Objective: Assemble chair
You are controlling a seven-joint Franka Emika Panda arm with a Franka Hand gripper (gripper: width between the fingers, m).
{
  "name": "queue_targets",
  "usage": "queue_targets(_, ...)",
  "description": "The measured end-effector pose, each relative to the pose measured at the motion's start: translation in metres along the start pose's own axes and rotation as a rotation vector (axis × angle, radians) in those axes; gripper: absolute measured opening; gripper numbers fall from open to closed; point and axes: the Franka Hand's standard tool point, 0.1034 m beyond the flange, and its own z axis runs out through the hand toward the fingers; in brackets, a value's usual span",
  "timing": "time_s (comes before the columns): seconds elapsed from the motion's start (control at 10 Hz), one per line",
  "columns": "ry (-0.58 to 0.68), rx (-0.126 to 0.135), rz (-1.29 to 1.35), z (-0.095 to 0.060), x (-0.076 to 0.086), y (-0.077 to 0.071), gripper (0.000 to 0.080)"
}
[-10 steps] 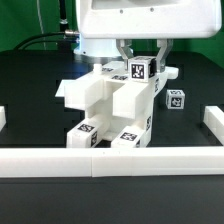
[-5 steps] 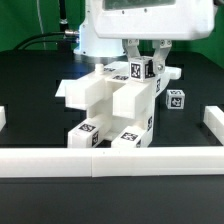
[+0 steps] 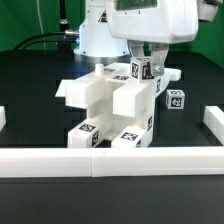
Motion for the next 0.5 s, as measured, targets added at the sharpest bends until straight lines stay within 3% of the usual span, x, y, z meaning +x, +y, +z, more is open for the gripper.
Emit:
queue_targets(0.1,0.001,0.003,-0.028,-0.0013,0.0026,-0.0006,0.0543)
queue_targets(0.2,0.003,0.004,-0.068,-0.0021,0.0026,-0.0015,0.0543)
queue_targets(0.3,0.003,0.002,-0.173,-0.0015,0.0028,-0.0010,0.0627)
queue_targets(0.5,0.003,0.002,-0.321,-0.0013,0.0028,-0.0008,0.0643)
